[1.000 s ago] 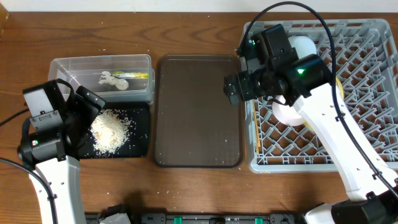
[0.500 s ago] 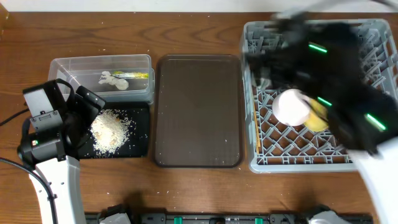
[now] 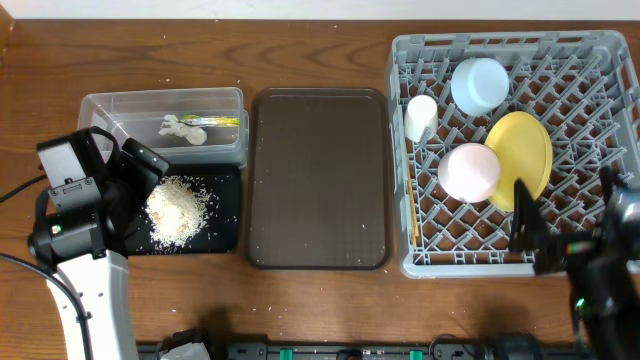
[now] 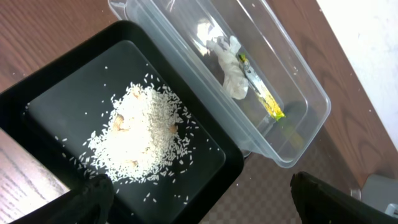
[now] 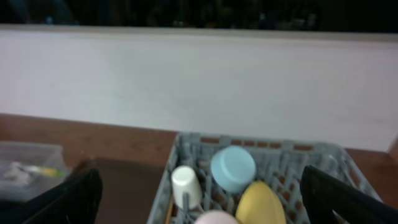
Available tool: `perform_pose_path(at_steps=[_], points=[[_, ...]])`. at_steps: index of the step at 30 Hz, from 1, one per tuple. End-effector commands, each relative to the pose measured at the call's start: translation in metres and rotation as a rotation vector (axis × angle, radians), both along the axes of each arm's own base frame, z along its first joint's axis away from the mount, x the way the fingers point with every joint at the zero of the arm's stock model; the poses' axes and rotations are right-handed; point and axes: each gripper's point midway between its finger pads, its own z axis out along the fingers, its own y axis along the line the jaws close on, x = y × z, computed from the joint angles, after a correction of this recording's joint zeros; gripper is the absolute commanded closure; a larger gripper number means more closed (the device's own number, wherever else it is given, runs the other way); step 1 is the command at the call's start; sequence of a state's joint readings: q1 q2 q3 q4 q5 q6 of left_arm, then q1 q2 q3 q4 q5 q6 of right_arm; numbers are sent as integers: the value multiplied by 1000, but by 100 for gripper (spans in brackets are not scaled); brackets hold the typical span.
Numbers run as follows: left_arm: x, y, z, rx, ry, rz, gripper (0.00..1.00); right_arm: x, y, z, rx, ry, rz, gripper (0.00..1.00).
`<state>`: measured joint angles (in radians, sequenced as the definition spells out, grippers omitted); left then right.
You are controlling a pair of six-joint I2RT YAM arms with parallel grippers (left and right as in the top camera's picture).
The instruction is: Sort waste into correct bins and load items into the dishwasher rack
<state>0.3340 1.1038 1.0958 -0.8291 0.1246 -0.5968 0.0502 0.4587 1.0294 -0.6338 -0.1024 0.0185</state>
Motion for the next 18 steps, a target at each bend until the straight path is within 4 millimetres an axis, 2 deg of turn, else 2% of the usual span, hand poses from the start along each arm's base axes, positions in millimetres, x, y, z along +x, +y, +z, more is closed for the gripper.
perform_pose_path(at_steps=[1, 4, 11, 18], points=[[1, 3, 5, 8, -10, 8, 6, -6, -8, -36, 17, -23, -41, 1], [1, 3, 5, 8, -10, 8, 6, -4, -13, -59, 82, -95, -64, 1], [1, 3, 5, 8, -10, 8, 6, 19, -17, -95, 188, -263, -67, 1], [1, 3, 5, 8, -10, 9, 6, 34, -18, -150, 196, -238, -70, 1]])
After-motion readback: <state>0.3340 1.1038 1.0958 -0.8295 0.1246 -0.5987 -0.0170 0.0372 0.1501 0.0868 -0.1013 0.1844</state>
